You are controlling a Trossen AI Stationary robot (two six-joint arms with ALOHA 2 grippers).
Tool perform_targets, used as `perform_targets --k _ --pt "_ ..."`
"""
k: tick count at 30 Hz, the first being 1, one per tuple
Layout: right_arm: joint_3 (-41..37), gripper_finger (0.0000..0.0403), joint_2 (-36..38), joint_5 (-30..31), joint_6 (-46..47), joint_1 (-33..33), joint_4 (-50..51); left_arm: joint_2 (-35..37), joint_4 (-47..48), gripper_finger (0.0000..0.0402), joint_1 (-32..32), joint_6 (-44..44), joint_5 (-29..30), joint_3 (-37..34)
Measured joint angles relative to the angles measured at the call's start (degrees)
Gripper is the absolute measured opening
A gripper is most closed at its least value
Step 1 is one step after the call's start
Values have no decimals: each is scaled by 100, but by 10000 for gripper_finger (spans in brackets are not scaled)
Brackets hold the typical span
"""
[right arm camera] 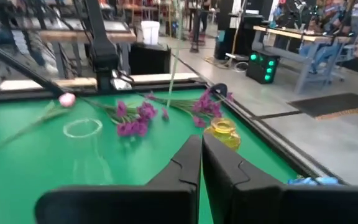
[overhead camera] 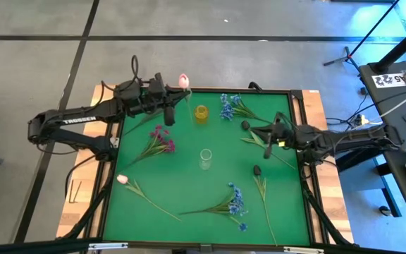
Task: Sort flowers into vase by color
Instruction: Put the top pink flower into the yellow vase
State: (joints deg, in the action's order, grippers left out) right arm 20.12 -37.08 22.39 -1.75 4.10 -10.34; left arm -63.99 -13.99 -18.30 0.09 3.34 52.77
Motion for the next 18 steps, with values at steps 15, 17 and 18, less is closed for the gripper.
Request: perform_targets --k 15,17,18 --pt "352 17 -778 99 -423 -4 34 -843 -1396 4 -695 413 17 -2" --pt "352 17 -778 99 -373 -2 29 -917 -1499 4 -816 461 -51 -2" --pt "352 17 -777 99 -347 -2 21 -975 -1530 4 -884 460 -112 -2"
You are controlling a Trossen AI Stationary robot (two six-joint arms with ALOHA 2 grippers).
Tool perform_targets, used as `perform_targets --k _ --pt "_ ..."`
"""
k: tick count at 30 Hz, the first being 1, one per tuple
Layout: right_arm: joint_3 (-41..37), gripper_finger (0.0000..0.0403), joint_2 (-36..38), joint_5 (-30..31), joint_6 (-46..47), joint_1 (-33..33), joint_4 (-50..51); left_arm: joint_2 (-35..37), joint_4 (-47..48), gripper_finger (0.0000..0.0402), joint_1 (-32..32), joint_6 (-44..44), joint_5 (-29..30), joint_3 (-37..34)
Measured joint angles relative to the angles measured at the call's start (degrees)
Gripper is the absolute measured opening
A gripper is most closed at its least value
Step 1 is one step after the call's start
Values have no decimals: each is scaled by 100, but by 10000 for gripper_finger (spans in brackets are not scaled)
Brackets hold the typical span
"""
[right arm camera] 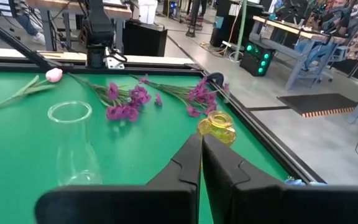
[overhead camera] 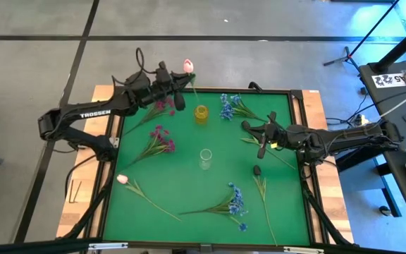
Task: Sort flowers into vase by color
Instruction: Put the top pink flower into the yellow vase
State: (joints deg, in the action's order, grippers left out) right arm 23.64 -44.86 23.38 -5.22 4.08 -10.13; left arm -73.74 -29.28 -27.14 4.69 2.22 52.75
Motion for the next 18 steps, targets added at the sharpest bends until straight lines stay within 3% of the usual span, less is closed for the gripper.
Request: perform_targets --k 9,18 --pt "0 17 0 0 44 0 -78 -474 -63 4 -254 -153 -192 0" --pt "0 17 2 0 42 0 -51 -485 67 4 -247 -160 -196 0"
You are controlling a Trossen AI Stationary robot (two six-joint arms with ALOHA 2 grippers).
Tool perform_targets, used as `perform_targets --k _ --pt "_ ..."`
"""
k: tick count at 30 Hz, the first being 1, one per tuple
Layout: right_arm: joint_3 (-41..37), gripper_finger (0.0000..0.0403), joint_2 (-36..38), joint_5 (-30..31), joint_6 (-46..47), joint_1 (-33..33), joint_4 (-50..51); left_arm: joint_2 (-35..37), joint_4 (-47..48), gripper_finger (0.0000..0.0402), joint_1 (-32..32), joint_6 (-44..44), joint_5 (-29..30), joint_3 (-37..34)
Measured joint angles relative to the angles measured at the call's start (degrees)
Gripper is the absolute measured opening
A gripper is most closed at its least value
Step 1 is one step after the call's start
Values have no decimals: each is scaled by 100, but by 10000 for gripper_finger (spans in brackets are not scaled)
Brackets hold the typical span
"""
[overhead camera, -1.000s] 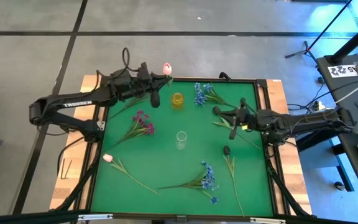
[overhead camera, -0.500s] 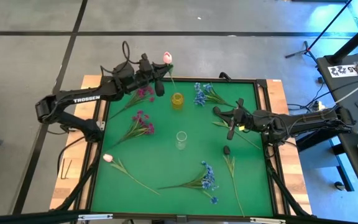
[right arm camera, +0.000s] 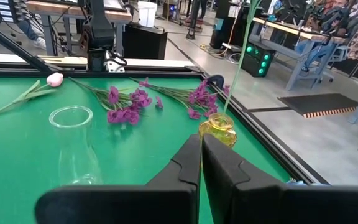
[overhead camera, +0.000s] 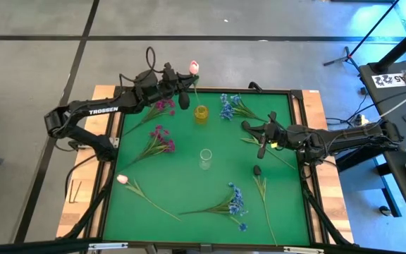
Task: Sort flowers into vase by color
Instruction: Put the top pink flower into the yellow vase
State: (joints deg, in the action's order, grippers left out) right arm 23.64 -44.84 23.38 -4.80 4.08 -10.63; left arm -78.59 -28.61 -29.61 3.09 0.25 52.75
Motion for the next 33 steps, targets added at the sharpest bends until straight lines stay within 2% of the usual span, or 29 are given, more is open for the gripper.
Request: perform_targets --k 12,20,23,28,33 --pt "0 17 0 0 2 0 13 -69 395 23 20 -293 -14 0" --pt "0 17 0 -2 0 2 13 -649 437 19 42 -348 -103 0" --pt "0 17 0 0 0 2 11 -795 407 22 44 -350 33 0" --pt "0 17 0 0 2 2 13 -836 464 38 43 -355 573 0" --pt "0 17 0 -2 165 2 18 -835 797 69 46 -372 212 0"
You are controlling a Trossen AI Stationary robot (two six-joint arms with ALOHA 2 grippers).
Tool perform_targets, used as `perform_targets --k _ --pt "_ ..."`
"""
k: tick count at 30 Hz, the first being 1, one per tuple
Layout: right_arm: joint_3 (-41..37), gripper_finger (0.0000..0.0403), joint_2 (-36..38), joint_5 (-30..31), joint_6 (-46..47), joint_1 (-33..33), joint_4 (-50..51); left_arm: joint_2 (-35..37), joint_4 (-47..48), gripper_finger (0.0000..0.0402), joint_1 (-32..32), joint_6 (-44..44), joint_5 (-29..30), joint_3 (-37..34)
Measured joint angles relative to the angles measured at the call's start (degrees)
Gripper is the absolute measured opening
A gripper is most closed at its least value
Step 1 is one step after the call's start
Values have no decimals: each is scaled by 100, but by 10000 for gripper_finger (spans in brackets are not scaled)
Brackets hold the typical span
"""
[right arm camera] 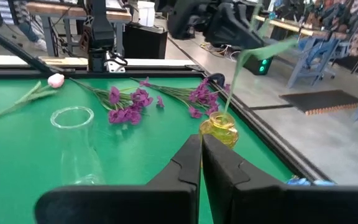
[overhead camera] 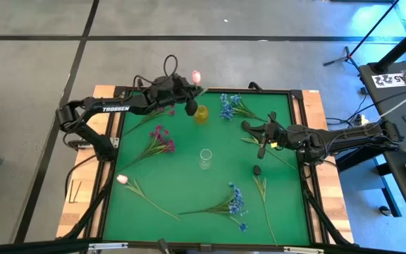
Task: Sort flowers into vase by color
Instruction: Put the top pink flower into the yellow vase
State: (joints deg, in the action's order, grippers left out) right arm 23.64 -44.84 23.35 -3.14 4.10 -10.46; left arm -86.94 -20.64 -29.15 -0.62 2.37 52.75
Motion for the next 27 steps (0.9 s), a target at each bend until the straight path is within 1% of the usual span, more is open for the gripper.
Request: perform_targets --k 3,10,13,18,21,27 --pt "0 17 0 0 149 0 2 0 239 88 40 18 -10 0" --pt "0 17 0 0 200 0 9 37 349 131 145 258 89 45" --pt "0 17 0 0 289 0 20 37 565 147 244 538 401 191" --pt "0 17 0 0 289 0 55 66 927 172 534 996 1182 435" --pt "0 17 -2 2 289 0 99 87 1210 185 727 1033 1658 677" --pt "0 17 -2 0 293 0 149 195 2270 200 973 970 2144 1115"
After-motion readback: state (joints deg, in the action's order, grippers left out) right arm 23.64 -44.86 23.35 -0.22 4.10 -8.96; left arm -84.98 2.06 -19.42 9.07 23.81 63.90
